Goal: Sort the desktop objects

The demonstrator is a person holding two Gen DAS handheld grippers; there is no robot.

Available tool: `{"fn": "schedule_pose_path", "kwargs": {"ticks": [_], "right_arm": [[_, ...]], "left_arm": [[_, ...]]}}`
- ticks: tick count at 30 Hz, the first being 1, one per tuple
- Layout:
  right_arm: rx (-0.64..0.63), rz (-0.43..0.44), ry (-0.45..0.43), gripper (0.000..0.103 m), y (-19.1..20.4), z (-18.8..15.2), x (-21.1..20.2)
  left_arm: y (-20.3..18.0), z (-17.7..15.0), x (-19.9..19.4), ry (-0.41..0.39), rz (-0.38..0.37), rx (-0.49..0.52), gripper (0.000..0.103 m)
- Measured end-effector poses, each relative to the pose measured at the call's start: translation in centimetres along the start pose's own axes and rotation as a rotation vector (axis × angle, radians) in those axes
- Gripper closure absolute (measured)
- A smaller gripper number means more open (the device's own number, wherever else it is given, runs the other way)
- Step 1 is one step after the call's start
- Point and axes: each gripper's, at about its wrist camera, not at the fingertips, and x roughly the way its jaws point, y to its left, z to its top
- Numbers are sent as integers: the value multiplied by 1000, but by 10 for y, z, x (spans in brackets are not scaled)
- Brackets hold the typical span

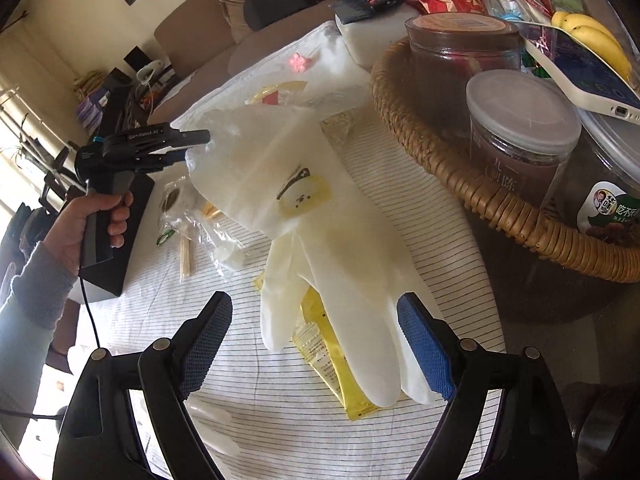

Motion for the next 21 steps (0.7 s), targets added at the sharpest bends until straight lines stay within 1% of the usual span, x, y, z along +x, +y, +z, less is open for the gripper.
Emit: {"fn": "schedule_pose_path", "kwargs": {"ticks": [2,3,4,6,11,13,16,19,20,21], "right_arm": [[-8,-22,2,16,1,1,1],[-10,-32,0,16,1,1,2],[-13,-42,-5,16,2,2,1],[-30,-68,-24,16,5,2,-2],[-59,-114,-51,16,10,3,-4],[-67,-135,-65,16,12,4,-7],[-90,-151,-96,16,18,4,-12],[-90,-144,-105,16,20,4,-15],[-89,-144,-109,16,20,3,-16],[-88,-142,-113,16,20,3,-18]], "left_arm": [[-7,-1,-3,-4,14,17,75],[-10,-2,-8,-14,30,19,78],[-12,-3,-13,-26,50,16,79],[-16,-4,-30,-60,38,8,88],[-38,-8,-82,-131,-29,24,90],[-53,-8,-105,-152,-39,44,91],[-77,-6,-134,-166,-27,84,91],[-99,-5,-159,-188,-7,117,91],[-106,-6,-167,-194,-3,125,100],[-112,-6,-175,-201,1,129,103]]}}
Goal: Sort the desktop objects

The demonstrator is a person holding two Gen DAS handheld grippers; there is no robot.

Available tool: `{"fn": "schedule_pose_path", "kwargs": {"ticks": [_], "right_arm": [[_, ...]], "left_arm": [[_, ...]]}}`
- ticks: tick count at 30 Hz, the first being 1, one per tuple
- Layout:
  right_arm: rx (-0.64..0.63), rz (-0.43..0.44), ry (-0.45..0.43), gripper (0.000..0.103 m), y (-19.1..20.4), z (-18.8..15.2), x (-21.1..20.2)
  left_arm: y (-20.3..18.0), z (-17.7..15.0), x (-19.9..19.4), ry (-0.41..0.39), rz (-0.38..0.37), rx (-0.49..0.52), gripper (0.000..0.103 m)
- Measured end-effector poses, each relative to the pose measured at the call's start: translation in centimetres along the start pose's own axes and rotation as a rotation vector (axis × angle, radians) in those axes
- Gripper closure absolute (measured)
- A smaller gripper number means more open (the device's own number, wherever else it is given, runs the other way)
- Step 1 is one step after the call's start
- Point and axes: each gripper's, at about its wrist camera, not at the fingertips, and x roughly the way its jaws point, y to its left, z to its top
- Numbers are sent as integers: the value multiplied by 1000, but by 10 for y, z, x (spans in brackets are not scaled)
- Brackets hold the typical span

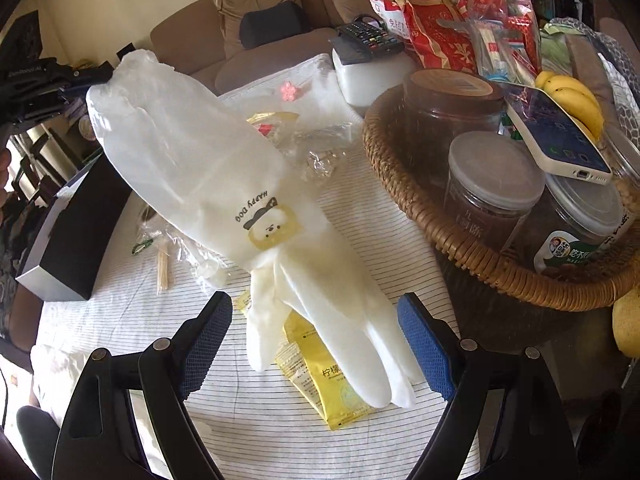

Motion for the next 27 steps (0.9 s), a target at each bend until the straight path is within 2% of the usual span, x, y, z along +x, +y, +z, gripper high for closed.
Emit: {"fn": "schedule_pose_path", "kwargs": {"ticks": [5,7,8,10,11,12,14,17,20,22,24,27], "right_arm": [[34,67,-45,16,-5,3,-15],[82,91,-69,16,-12,3,-24],[117,104,-78,16,-19,2,-28],[190,124,-79,16,-33,-3,-31],[214,129,-76,16,-38,-5,-31],[224,132,-73,16,-41,-6,-32],[210,132,-72,16,-41,-7,-34],[192,140,-55,16,-39,-7,-31],[204,182,-25,16,-36,-5,-23],[194,194,-14,16,-31,-2,-19],[180,203,-9,16,-25,-1,-17],[176,211,0,16,-22,0,-14]], "left_arm": [[-35,10,-39,-25,5,36,103],[-48,11,-46,-7,57,70,102],[-51,9,-45,4,90,85,99],[-48,0,-38,20,191,107,73],[-42,-6,-30,42,219,103,28],[-31,-15,-18,72,230,80,0],[-5,-36,8,131,204,-5,1],[39,-72,47,186,145,-201,3],[82,-107,73,167,-2,-452,14],[103,-126,85,131,-73,-588,17],[114,-137,92,104,-98,-650,17],[118,-142,102,77,-155,-676,17]]}}
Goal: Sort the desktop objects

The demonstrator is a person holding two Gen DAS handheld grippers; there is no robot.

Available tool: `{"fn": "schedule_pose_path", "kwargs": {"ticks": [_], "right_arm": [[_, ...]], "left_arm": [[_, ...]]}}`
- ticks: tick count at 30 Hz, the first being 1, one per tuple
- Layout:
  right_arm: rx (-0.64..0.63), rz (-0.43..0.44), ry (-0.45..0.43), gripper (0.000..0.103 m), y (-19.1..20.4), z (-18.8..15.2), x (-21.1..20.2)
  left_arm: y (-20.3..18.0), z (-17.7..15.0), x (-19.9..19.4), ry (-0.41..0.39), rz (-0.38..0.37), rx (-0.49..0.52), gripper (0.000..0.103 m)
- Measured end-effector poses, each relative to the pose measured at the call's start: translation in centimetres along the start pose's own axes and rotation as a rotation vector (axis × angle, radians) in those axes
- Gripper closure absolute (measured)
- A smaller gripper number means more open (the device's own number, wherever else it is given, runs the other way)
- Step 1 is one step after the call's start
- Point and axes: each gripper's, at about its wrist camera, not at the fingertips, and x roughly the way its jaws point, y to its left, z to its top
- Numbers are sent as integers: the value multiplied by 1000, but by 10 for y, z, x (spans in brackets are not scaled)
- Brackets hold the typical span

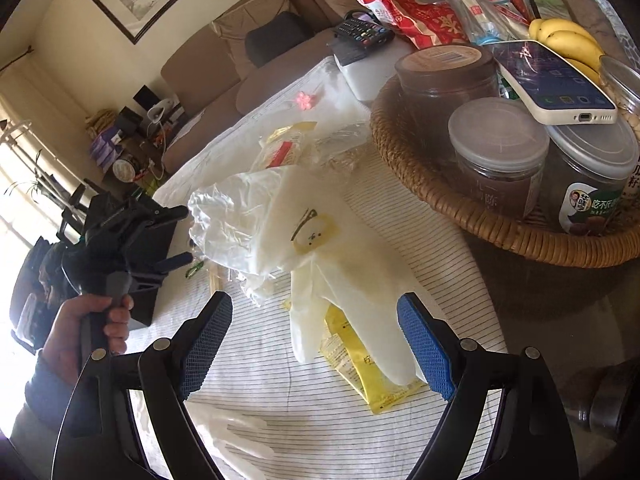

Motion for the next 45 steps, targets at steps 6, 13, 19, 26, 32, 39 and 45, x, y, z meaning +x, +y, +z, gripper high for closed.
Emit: {"fn": "schedule_pose_path", "kwargs": {"ticks": [6,13,19,26,32,39,45], "right_arm": [[5,3,15,16,0,-2,3],[14,14,23,16,-1,-3,2],[16,10,22,16,-2,-1,2],[45,30,-35,16,-10,4,-10],[119,122,-97,16,-22,7,-26],[-64,-35,-189,9,49,-10,-74],[-188,-4,-275,1,151,-52,-70]], "left_arm": [[4,9,24,-15,29,-50,31],[30,3,32,-88,-80,-157,42],[3,8,8,-201,-113,-97,90],[-78,18,-65,-265,-280,-14,95],[-170,12,-143,-300,-335,125,95],[-227,-18,-225,-331,-291,225,95],[-239,-41,-279,-390,-297,193,95]]}}
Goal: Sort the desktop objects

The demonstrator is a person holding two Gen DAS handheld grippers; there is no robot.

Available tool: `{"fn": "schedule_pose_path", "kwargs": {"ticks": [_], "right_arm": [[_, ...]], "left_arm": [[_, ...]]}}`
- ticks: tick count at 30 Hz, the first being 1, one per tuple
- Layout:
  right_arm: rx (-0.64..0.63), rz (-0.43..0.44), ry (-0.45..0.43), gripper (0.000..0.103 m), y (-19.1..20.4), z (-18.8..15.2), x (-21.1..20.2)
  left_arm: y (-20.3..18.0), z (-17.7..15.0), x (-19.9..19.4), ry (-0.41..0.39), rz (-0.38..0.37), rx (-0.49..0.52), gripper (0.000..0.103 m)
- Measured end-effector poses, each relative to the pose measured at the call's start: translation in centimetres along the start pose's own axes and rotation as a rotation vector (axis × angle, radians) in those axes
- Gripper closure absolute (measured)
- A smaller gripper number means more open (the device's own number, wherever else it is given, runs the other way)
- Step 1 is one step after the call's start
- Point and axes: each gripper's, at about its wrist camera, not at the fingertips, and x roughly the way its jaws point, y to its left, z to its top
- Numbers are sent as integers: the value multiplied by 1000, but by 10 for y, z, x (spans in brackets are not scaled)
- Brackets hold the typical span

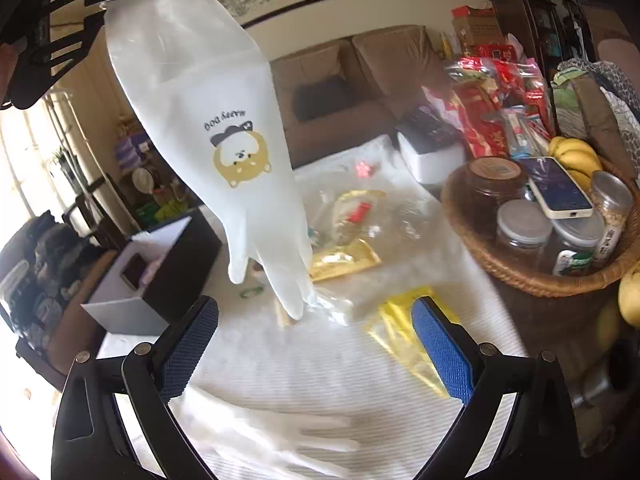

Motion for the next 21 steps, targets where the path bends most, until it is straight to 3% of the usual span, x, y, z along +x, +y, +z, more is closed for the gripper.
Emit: {"fn": "schedule_pose_path", "kwargs": {"ticks": [4,9,12,16,17,18,19,21], "right_arm": [[23,122,-14,1,43,-6,15],[-23,157,-126,1,94,-8,0],[-46,53,-202,1,116,-6,-7],[-74,-52,-224,4,128,2,2],[-105,-69,-218,11,130,2,5],[-131,-53,-197,67,130,2,8],[-148,-34,-159,97,127,2,11],[-209,-42,-128,96,120,1,7]], "left_arm": [[-11,-4,-34,-36,-4,2,95],[-8,-5,-77,-85,-26,-50,95],[-1,-10,-98,-124,-50,-104,95],[13,-15,-123,-165,-83,-161,95],[18,-15,-129,-168,-85,-168,95],[22,-16,-135,-171,-83,-173,94],[28,-18,-141,-171,-85,-178,94],[42,-19,-152,-167,-80,-176,94]]}}
